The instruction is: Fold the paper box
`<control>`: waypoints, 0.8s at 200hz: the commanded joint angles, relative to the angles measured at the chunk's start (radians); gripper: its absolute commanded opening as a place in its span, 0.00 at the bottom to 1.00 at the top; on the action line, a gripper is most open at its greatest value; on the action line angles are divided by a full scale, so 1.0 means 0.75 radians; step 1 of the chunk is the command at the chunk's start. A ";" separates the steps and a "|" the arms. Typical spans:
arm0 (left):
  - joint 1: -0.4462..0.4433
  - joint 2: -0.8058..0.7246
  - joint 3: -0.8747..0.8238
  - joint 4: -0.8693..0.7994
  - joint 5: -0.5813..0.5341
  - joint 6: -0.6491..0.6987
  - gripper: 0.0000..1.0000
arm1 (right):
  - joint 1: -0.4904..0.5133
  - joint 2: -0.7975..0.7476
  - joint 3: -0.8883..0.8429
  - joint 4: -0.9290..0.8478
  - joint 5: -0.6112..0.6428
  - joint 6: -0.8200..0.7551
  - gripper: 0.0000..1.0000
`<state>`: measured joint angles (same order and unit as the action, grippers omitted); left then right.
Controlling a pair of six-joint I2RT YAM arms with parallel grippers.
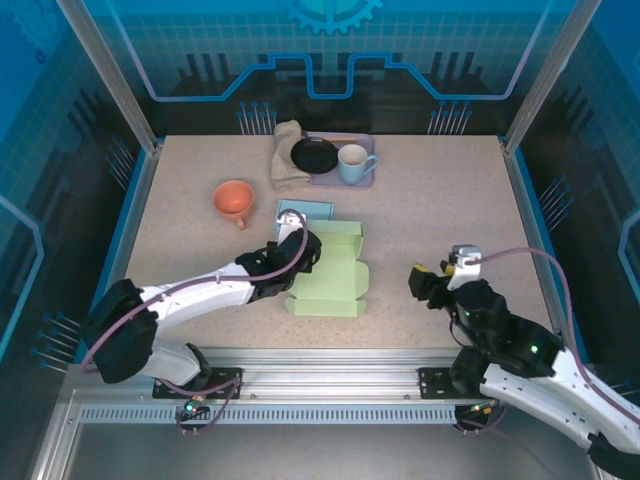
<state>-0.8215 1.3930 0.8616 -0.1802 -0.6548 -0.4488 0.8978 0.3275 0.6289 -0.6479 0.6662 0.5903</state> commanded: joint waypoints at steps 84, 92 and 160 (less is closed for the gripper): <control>0.004 -0.180 -0.001 0.222 0.226 0.307 0.15 | 0.004 -0.211 -0.172 -0.030 0.023 -0.094 0.74; 0.003 -0.179 -0.004 0.234 0.248 0.319 0.15 | 0.004 -0.213 -0.173 -0.033 0.030 -0.090 0.75; 0.003 -0.162 0.101 0.156 0.323 0.575 0.15 | 0.005 -0.302 -0.175 -0.074 0.073 -0.049 0.75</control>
<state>-0.8215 1.2842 0.8627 -0.0319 -0.4610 -0.1471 0.8978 0.1398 0.5030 -0.6891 0.6849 0.5346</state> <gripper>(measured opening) 0.152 0.744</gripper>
